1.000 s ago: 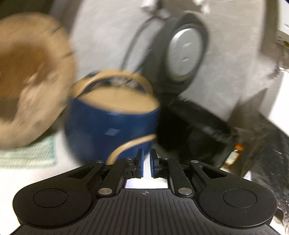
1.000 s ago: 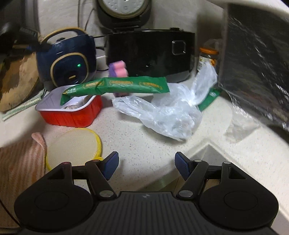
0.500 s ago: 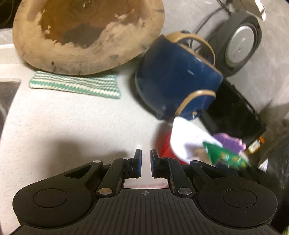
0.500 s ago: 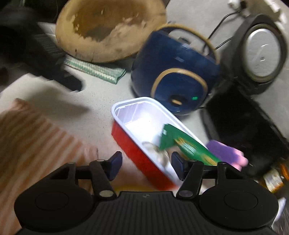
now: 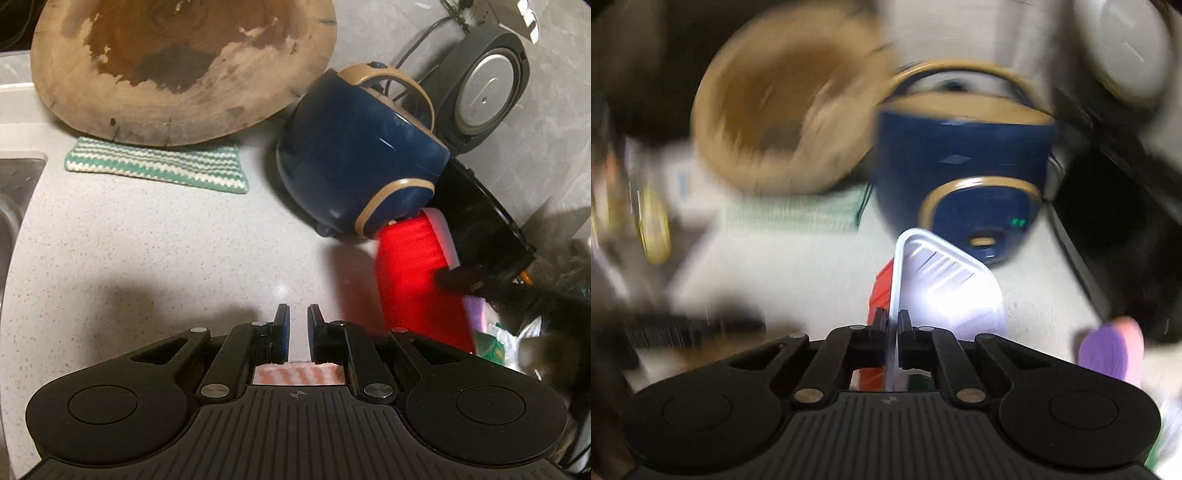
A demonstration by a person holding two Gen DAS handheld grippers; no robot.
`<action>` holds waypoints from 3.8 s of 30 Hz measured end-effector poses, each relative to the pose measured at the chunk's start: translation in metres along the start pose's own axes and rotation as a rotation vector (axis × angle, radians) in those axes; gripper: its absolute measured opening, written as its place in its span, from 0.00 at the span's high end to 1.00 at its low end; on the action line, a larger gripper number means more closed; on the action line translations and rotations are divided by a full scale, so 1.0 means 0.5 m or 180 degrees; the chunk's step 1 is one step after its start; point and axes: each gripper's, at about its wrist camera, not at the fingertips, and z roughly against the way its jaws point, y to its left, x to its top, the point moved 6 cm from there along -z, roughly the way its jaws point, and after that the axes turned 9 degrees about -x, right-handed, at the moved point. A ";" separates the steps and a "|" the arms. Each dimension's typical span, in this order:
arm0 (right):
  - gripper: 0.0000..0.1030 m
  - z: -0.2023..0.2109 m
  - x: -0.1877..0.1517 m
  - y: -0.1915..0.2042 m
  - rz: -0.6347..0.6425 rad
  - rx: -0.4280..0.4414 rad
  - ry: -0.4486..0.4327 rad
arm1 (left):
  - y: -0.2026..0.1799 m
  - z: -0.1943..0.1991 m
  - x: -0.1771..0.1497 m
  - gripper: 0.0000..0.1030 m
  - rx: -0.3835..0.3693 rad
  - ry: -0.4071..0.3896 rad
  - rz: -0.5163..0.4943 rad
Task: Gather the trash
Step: 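Grasp the rim of the red-and-white tray with the left gripper and tilt it, then pick the garlic bulb from the tray with the right gripper while the left gripper holds the tray, then grasp the yellow-rimmed round sponge with the left gripper while the right gripper holds the garlic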
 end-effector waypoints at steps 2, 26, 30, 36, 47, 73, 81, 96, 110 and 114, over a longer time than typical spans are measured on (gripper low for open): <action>0.92 0.011 0.006 -0.077 -0.0560 0.0055 -0.0012 | -0.001 -0.001 -0.002 0.88 -0.0005 -0.0002 0.0026; 0.43 0.212 -0.187 -0.348 -0.1207 -0.0884 -0.0628 | -0.363 -0.140 -0.146 0.86 -0.0287 0.0161 -0.1846; 0.60 0.186 -0.202 -0.317 -0.1026 -0.0893 -0.0619 | -0.365 -0.110 -0.141 0.85 -0.0454 -0.0020 -0.1747; 0.63 0.109 -0.169 -0.295 -0.0738 -0.0887 -0.0557 | -0.386 -0.083 -0.140 0.83 -0.0880 -0.0076 -0.1682; 0.65 -0.006 -0.209 -0.321 -0.0899 -0.0859 -0.0102 | -0.335 -0.164 -0.157 0.70 -0.0193 0.0058 -0.1675; 0.65 0.173 -0.256 -0.250 -0.0785 -0.0822 -0.0551 | -0.382 -0.181 -0.172 0.74 -0.0720 0.0569 -0.2222; 0.65 0.249 -0.322 -0.292 -0.1056 -0.1129 -0.0520 | -0.394 -0.090 -0.271 0.72 -0.1252 0.1411 -0.2890; 0.65 0.187 -0.396 -0.174 -0.1013 -0.0345 0.0010 | -0.226 -0.107 -0.221 0.74 -0.0642 0.1675 -0.1698; 0.65 0.174 -0.392 -0.145 -0.0861 -0.0429 -0.0001 | -0.193 -0.083 -0.209 0.71 -0.0949 0.1621 -0.0873; 0.65 0.174 -0.394 -0.142 -0.0867 -0.0473 -0.0009 | -0.219 -0.066 -0.182 0.71 -0.1261 0.1431 -0.0795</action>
